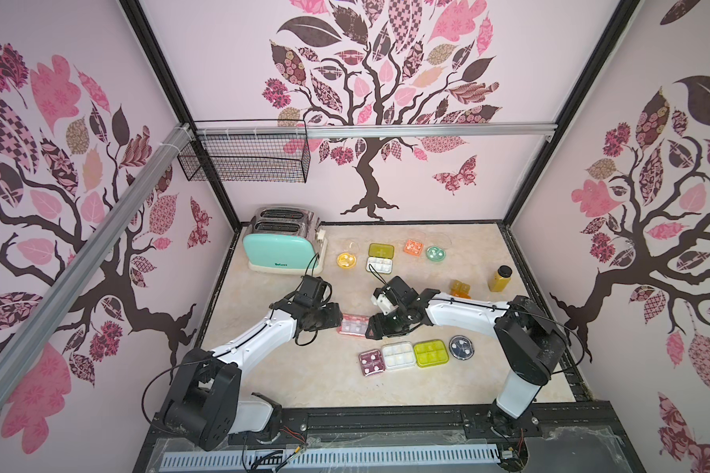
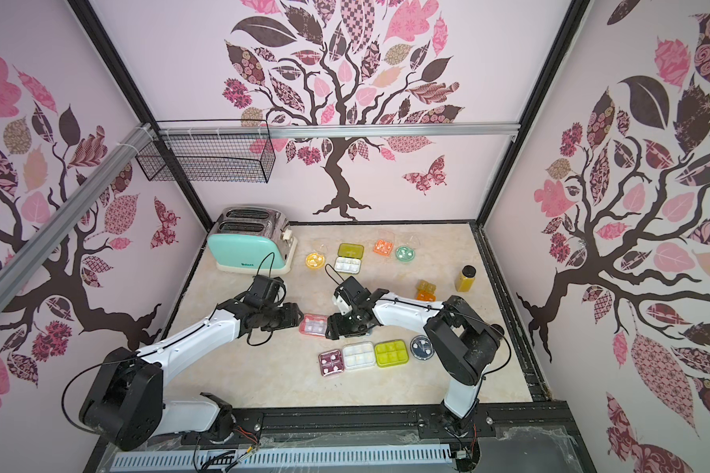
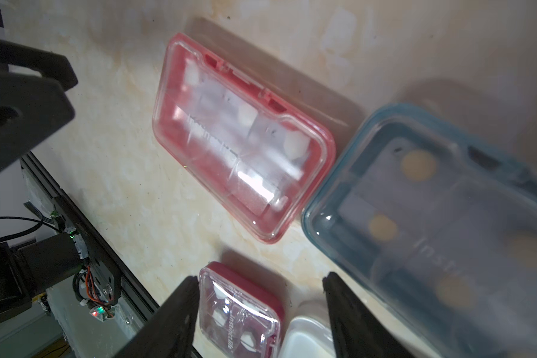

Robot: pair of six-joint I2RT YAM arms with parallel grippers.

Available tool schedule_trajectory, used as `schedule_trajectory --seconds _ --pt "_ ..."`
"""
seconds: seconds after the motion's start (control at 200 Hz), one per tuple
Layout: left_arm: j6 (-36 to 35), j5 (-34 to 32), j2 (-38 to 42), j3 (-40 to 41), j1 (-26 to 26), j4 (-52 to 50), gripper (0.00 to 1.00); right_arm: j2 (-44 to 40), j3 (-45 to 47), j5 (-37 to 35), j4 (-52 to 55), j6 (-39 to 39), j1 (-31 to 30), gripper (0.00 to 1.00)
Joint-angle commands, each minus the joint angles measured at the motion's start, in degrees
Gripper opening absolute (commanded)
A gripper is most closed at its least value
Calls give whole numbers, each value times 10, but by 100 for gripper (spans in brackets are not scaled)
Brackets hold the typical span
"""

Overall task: Close pillboxes
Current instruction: Close the lid on the pillbox.

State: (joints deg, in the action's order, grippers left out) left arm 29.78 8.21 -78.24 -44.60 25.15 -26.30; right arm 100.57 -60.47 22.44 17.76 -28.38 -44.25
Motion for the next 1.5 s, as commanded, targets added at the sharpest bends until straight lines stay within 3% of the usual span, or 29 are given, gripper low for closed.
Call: schedule_trajectory --seconds 0.0,0.155,0.515,0.905,1.186,1.306,1.496 --pt "-17 5 -15 -13 -2 6 61 17 -3 7 -17 -11 -4 70" --pt "-24 6 -46 -23 -2 3 61 40 -30 -25 -4 -3 -3 71" --pt "-29 24 -64 -13 -1 25 60 62 -51 -9 -18 -2 2 58" --pt "-34 31 -97 -3 6 27 59 81 -58 -28 -7 0 3 54" --pt "-32 32 -118 -3 22 29 57 89 -56 -37 -5 2 3 44" --pt "-27 35 -121 2 24 32 51 94 -55 -30 -6 2 3 43" --pt "-33 23 -109 -8 25 13 51 82 -63 -30 1 7 4 47"
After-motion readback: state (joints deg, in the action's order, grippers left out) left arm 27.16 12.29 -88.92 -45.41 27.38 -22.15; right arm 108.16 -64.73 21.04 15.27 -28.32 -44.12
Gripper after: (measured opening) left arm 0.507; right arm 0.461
